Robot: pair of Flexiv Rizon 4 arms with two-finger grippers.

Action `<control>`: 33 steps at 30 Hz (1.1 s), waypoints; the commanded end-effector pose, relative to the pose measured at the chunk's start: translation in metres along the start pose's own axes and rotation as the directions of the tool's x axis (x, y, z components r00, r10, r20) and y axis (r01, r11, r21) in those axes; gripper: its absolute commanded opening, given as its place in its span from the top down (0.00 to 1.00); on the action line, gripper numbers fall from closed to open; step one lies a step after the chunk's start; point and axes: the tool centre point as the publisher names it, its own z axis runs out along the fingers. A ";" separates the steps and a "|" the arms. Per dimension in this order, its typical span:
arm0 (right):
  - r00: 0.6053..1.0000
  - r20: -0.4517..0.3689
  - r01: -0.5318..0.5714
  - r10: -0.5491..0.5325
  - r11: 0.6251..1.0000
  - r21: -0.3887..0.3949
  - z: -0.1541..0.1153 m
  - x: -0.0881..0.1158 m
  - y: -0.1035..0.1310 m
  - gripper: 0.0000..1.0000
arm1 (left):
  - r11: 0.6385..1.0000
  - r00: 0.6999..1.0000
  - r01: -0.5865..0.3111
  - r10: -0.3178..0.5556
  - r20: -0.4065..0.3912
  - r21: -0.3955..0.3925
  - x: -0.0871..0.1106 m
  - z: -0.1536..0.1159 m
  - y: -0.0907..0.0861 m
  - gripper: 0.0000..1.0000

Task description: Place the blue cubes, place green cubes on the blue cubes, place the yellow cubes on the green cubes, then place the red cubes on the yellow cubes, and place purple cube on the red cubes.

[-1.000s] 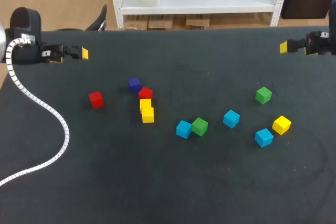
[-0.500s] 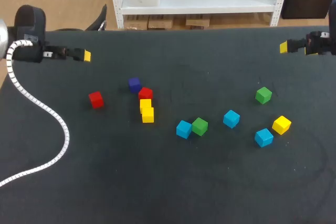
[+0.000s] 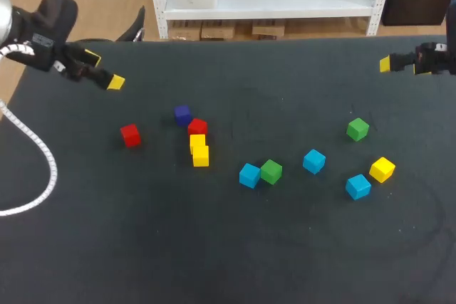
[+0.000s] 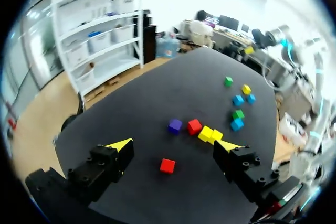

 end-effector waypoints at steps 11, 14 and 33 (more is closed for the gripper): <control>1.000 0.001 0.000 0.000 1.000 0.003 0.000 0.000 0.001 0.00 | 0.755 0.801 -0.574 0.597 0.029 0.316 0.000 -0.004 0.005 0.00; 1.000 0.001 0.000 0.000 1.000 0.003 0.000 0.000 0.001 0.00 | 0.709 0.768 -0.603 0.640 0.026 0.365 0.000 0.008 0.008 0.00; 1.000 0.001 0.000 0.000 1.000 0.003 0.000 0.000 0.001 0.00 | 0.798 0.856 -0.497 0.514 0.045 0.341 0.003 0.056 0.045 0.00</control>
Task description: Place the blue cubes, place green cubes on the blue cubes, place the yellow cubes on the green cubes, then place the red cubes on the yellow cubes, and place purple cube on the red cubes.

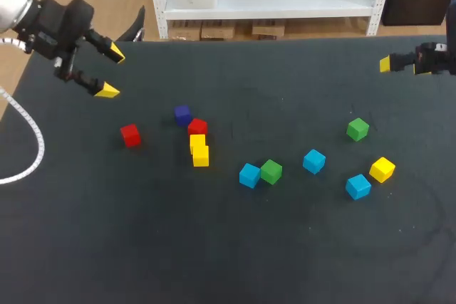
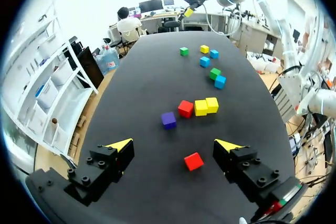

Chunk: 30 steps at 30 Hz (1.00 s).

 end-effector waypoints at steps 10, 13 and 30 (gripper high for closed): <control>1.000 0.001 0.000 0.000 1.000 0.003 0.000 0.000 0.000 0.00 | 0.999 0.998 -0.010 0.008 0.063 0.031 0.000 0.016 0.015 0.00; 1.000 0.001 0.000 0.000 1.000 0.003 0.000 0.000 0.000 0.00 | 0.999 0.998 -0.010 0.008 0.063 0.031 0.000 0.016 0.015 0.00; 0.521 -0.199 0.492 -0.830 0.482 -0.725 -0.044 0.012 0.029 0.00 | 0.999 0.998 -0.010 0.008 0.063 0.031 0.000 0.016 0.015 0.00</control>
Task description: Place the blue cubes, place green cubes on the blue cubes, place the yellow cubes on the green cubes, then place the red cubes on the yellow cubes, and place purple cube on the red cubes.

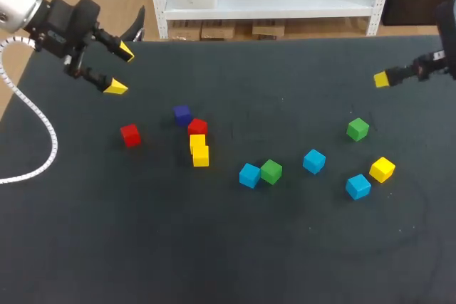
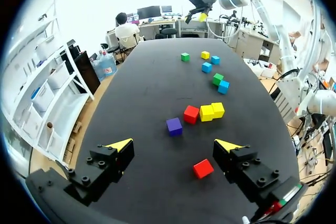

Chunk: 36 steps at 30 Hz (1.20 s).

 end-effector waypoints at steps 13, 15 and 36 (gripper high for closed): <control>0.752 -0.180 0.409 -0.634 0.663 -0.627 -0.020 -0.005 -0.007 0.00 | 1.000 1.000 -0.003 0.003 0.002 -0.003 0.001 0.000 -0.001 0.00; 0.752 -0.180 0.409 -0.634 0.663 -0.627 -0.020 -0.005 -0.007 0.00 | 1.000 1.000 -0.003 0.003 0.002 -0.003 0.001 0.000 -0.001 0.00; 0.450 0.008 0.624 -0.893 0.308 -0.718 0.045 0.022 0.011 0.00 | 1.000 1.000 -0.003 0.003 0.002 -0.003 0.001 0.000 -0.001 0.00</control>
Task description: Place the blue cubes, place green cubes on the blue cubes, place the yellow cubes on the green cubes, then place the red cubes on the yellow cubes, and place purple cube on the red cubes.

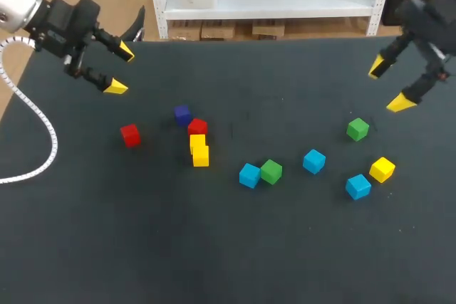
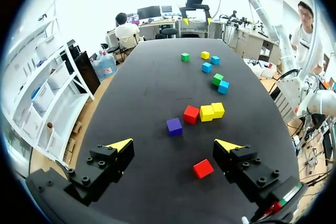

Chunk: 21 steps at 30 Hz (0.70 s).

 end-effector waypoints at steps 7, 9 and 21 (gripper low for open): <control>0.981 -0.099 0.141 -0.165 0.968 -0.208 0.062 0.007 -0.021 0.00 | 1.000 1.000 -0.003 0.003 0.002 -0.003 0.001 0.000 -0.001 0.00; 0.982 -0.127 0.118 -0.143 0.976 -0.185 0.074 0.006 -0.022 0.00 | 1.000 1.000 -0.003 0.003 0.002 -0.003 0.001 0.000 -0.001 0.00; 0.956 -0.014 0.286 -0.294 0.937 -0.199 0.121 -0.007 -0.023 0.00 | 1.000 1.000 -0.003 0.003 0.002 -0.003 0.001 0.000 -0.001 0.00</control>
